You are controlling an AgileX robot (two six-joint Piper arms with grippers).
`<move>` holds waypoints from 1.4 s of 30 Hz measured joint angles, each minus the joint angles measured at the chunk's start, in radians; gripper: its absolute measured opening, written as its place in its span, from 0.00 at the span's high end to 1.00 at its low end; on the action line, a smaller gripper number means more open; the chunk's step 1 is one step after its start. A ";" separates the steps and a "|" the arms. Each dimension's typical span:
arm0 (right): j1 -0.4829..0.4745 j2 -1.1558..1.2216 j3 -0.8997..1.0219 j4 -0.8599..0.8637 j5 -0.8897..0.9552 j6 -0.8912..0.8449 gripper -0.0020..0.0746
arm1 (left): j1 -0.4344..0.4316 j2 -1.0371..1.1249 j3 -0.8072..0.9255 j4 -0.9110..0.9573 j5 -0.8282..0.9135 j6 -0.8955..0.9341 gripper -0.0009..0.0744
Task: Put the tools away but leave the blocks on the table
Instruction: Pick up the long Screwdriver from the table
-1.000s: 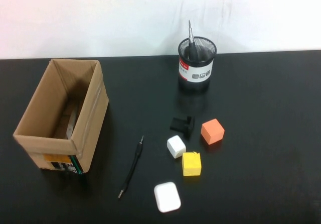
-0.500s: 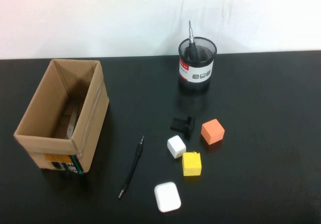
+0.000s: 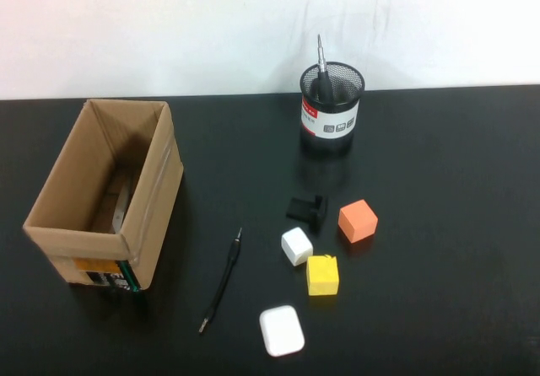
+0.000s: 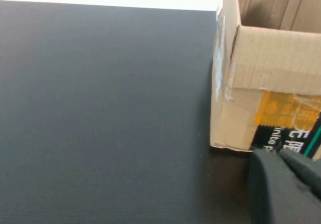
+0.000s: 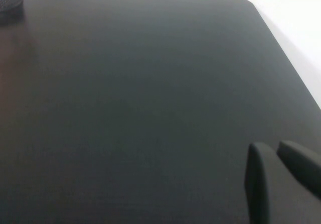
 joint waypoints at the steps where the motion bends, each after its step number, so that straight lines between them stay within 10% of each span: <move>1: 0.000 0.000 0.000 0.000 0.000 0.000 0.98 | 0.000 0.000 0.000 0.011 0.000 0.002 0.99; 7: 0.000 0.000 0.000 0.000 0.000 0.000 0.98 | 0.000 0.000 0.001 0.035 -0.115 0.002 0.99; 25: 0.000 0.000 0.000 0.000 0.000 0.000 0.98 | 0.000 -0.002 -0.059 -0.041 -1.211 -0.152 0.99; 33: 0.000 0.000 0.000 -0.002 0.000 0.000 0.98 | 0.000 0.019 -0.481 -0.062 -0.858 -0.208 0.99; 42: 0.000 0.000 0.000 -0.002 0.000 0.000 0.98 | 0.000 0.393 -1.013 -0.062 0.001 -0.241 0.99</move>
